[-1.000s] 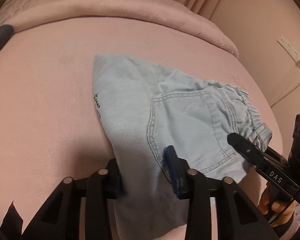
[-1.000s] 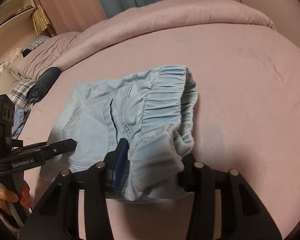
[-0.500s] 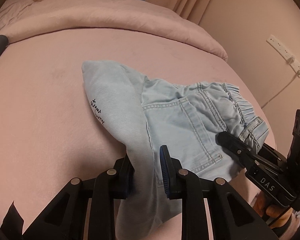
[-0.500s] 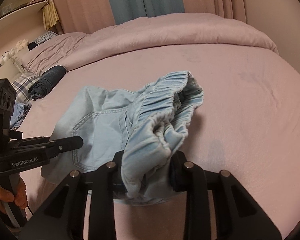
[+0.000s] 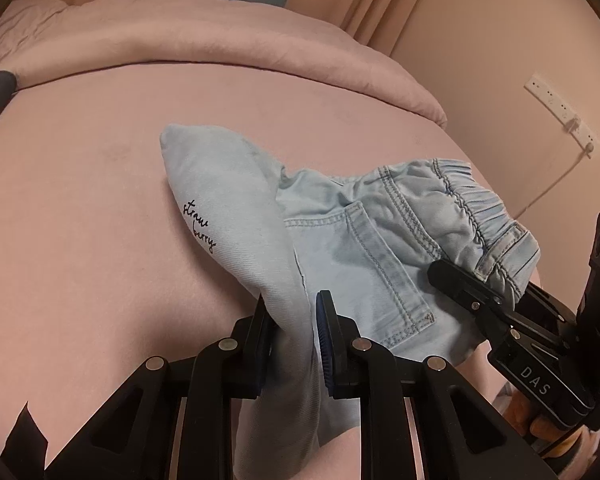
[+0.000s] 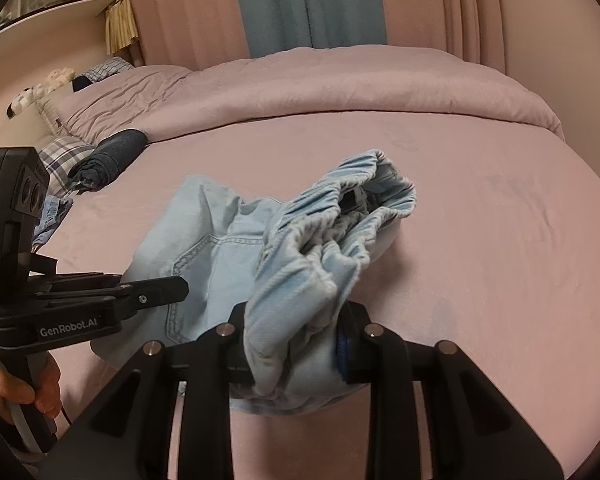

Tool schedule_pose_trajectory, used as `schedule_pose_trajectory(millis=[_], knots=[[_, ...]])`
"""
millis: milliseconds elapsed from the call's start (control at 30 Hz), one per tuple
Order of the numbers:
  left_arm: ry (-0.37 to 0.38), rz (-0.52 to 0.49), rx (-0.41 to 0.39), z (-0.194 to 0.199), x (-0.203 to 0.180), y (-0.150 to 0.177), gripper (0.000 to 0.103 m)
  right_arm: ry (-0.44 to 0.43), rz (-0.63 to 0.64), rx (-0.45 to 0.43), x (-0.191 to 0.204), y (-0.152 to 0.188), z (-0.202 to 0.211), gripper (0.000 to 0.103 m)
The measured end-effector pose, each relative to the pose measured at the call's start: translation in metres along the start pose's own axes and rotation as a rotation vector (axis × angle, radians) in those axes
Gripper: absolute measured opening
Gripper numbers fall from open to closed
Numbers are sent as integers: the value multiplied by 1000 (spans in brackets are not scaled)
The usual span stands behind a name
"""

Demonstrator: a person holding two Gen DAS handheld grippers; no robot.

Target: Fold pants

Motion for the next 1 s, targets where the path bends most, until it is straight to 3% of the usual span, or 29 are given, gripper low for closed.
schedule_pose_trajectory(millis=[1000], knots=[[14, 66, -118, 49, 38, -12, 19, -36, 99, -61, 53, -31, 14, 27]])
Point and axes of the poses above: each gripper's, at about its wrist camera, not at the fingertips, and z roughly against the way its jaws point, x to its left, y to its underside, the point moved 4 cm from there along -z, roughly the way its jaws point, and after that the axes turned 1 degree about x, right-handed, at the moved point
